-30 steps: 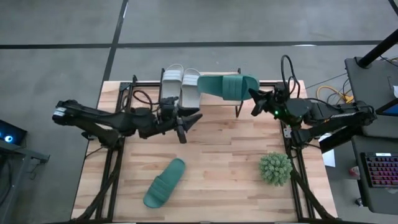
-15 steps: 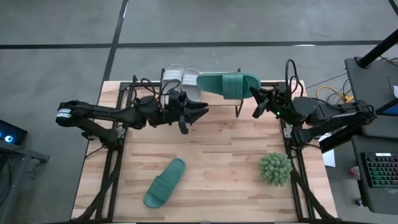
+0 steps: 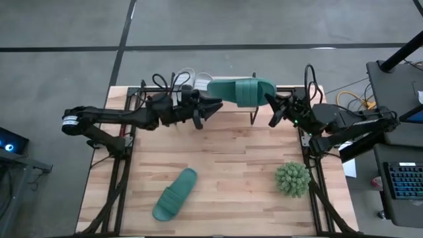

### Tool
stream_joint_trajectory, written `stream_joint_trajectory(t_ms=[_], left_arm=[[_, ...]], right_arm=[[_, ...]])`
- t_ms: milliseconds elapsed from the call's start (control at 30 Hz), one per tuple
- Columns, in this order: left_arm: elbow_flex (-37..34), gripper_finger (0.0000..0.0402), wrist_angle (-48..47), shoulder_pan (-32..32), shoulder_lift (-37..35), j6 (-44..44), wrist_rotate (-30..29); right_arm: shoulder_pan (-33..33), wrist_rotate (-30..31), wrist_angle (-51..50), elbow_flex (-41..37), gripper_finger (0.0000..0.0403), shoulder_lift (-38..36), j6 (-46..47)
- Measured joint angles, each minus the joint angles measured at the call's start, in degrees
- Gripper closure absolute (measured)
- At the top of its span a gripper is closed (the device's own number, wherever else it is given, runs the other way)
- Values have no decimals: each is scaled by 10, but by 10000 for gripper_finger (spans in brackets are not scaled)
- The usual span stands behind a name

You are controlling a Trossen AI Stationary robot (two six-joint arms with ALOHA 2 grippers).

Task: Pick and place slides into the shelf
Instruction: Put the left green slide on the shelf

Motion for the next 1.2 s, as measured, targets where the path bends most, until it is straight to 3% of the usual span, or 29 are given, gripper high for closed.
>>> stream_joint_trajectory(t_ms=[1200], left_arm=[[2, 275, 2, 12, 19, -1, 18]], right_arm=[[10, -45, 142, 0, 371, 92, 25]])
